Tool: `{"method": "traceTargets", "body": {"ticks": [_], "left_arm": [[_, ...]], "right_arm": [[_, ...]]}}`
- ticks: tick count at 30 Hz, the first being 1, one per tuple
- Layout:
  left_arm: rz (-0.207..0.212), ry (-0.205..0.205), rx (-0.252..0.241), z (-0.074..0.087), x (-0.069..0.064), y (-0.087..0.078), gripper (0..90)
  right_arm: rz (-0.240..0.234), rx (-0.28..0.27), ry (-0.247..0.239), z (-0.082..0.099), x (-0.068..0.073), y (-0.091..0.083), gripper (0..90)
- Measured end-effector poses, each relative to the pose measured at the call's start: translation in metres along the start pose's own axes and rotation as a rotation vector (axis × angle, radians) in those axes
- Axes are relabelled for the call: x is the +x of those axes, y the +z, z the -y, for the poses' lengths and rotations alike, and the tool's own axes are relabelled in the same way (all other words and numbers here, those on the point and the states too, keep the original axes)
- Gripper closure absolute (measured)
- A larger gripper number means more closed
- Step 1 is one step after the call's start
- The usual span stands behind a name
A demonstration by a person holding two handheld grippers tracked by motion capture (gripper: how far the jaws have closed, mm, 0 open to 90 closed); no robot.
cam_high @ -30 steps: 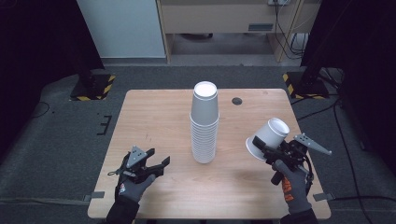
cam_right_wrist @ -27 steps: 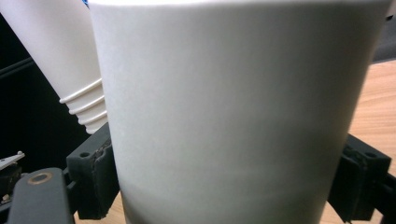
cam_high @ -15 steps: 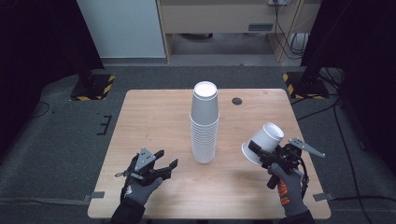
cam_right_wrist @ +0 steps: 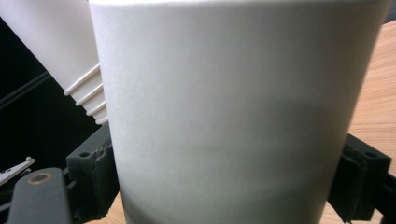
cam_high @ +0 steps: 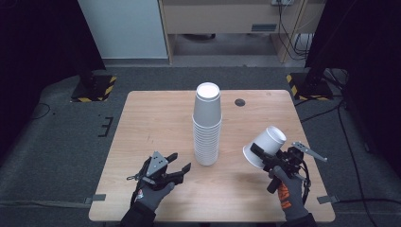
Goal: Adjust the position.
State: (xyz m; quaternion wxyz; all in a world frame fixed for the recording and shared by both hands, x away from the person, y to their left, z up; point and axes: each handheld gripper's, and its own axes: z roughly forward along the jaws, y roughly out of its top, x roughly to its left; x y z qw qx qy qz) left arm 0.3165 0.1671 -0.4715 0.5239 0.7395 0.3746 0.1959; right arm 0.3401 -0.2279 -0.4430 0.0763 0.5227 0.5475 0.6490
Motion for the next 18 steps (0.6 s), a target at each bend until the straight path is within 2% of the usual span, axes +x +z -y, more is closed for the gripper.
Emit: {"method": "traceTargets", "body": {"ticks": [7,18], "left_arm": [[0.035,0.013,0.006,-0.002,-0.012,0.008,33.5],[0.066,0.018,-0.005,-0.007,-0.025,0.017,38.9]], "right_arm": [[-0.005,0.001,0.010,0.002,0.001,0.000,14.2],[-0.012,-0.003,0.025,0.002,0.002,-0.001,14.2]]}}
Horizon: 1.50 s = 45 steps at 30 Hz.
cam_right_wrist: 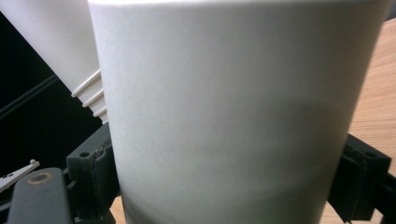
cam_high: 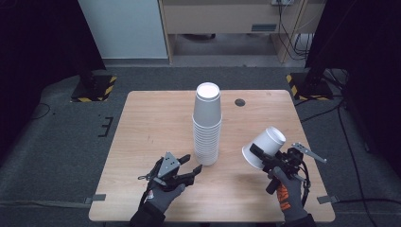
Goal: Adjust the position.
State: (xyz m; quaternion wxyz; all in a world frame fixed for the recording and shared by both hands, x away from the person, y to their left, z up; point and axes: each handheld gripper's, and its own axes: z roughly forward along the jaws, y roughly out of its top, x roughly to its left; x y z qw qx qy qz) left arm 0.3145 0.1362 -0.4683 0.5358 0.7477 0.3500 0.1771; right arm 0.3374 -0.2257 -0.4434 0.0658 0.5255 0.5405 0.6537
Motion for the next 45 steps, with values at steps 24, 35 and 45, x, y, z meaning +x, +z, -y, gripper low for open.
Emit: {"method": "traceTargets", "body": {"ticks": [24,35,45], "left_arm": [[0.077,0.064,-0.020,-0.013,-0.030,0.031,43.4],[0.094,0.077,-0.025,-0.018,-0.039,0.043,46.7],[0.096,0.100,-0.041,-0.022,-0.043,0.054,48.2]], "right_arm": [[-0.028,-0.002,0.042,0.004,0.001,0.000,14.2],[-0.031,0.003,0.044,0.004,0.001,0.001,14.2],[-0.040,0.009,0.050,0.005,0.002,0.001,14.2]]}}
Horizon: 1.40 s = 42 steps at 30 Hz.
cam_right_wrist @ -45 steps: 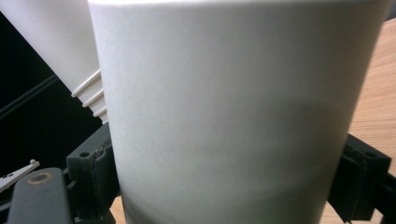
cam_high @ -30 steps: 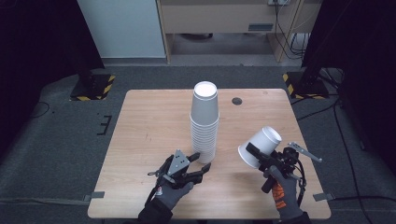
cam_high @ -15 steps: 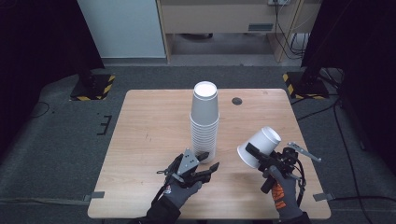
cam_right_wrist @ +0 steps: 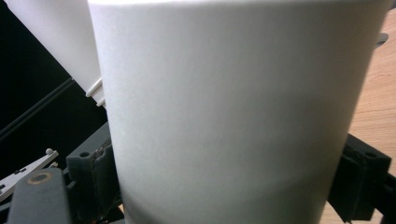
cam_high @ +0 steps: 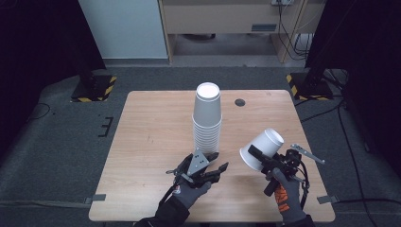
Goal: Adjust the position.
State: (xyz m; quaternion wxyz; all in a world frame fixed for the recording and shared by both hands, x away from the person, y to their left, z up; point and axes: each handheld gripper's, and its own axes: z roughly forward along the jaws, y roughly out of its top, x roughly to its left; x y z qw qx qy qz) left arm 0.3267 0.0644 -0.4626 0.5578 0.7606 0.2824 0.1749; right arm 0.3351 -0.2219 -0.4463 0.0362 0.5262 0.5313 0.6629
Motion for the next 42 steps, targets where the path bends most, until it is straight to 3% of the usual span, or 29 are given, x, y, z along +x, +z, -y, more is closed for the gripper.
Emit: {"method": "traceTargets", "body": {"ticks": [15,31,42], "left_arm": [[0.016,0.011,-0.029,-0.001,-0.003,0.018,49.2],[0.022,0.001,-0.044,-0.002,-0.004,0.034,50.2],[0.034,0.031,-0.047,-0.013,-0.010,0.045,49.9]], "right_arm": [[-0.020,0.003,0.032,0.001,0.000,0.001,14.2],[-0.028,0.014,0.034,0.003,-0.001,0.003,14.1],[-0.035,0.022,0.048,0.004,-0.001,0.005,14.1]]}}
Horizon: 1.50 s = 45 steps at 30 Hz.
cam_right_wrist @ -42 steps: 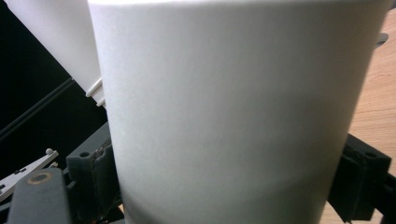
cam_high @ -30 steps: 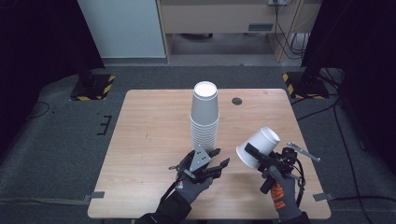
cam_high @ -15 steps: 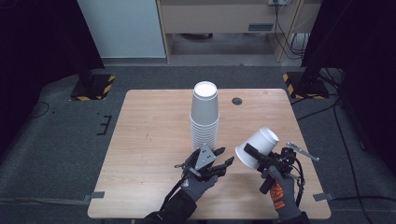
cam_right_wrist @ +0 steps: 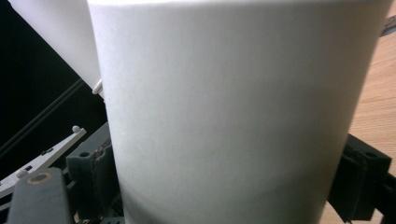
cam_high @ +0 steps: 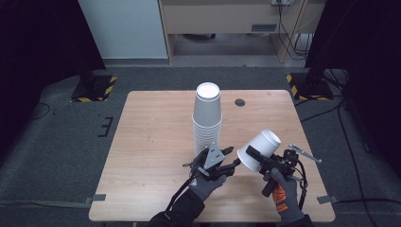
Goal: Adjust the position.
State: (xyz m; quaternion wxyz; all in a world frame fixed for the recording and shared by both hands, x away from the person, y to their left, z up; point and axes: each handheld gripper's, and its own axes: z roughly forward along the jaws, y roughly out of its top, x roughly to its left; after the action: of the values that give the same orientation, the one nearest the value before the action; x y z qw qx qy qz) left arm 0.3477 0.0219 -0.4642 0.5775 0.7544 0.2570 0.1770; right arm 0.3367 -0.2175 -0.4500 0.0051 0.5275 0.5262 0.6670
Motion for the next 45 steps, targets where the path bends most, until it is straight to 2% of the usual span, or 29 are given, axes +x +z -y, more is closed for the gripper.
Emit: {"method": "traceTargets", "body": {"ticks": [8,20,27,30,32,36,40,45], "left_arm": [[0.004,0.006,-0.016,-0.007,-0.003,0.007,49.9],[0.008,0.005,-0.041,-0.005,-0.002,0.014,52.7],[-0.001,0.012,-0.056,-0.006,-0.002,0.013,62.0],[-0.007,0.013,-0.048,-0.005,-0.001,0.012,69.4],[-0.007,0.009,-0.047,-0.004,0.000,0.012,70.3],[-0.007,0.011,-0.034,0.000,0.001,0.010,77.6],[0.000,0.000,-0.021,0.003,0.003,0.009,80.3],[0.014,0.010,-0.012,0.003,0.001,0.007,81.5]], "right_arm": [[-0.011,0.002,0.011,0.001,0.000,0.001,14.1],[-0.031,0.031,0.027,0.005,0.002,0.005,14.0],[-0.039,0.045,0.034,0.007,0.002,0.007,14.0],[-0.038,0.056,0.037,0.008,0.001,0.009,13.8],[-0.037,0.060,0.041,0.008,0.001,0.009,13.7],[-0.033,0.062,0.033,0.009,-0.001,0.009,13.5],[-0.023,0.069,0.025,0.009,-0.003,0.010,13.0],[-0.026,0.066,0.025,0.009,-0.003,0.011,12.5]]}}
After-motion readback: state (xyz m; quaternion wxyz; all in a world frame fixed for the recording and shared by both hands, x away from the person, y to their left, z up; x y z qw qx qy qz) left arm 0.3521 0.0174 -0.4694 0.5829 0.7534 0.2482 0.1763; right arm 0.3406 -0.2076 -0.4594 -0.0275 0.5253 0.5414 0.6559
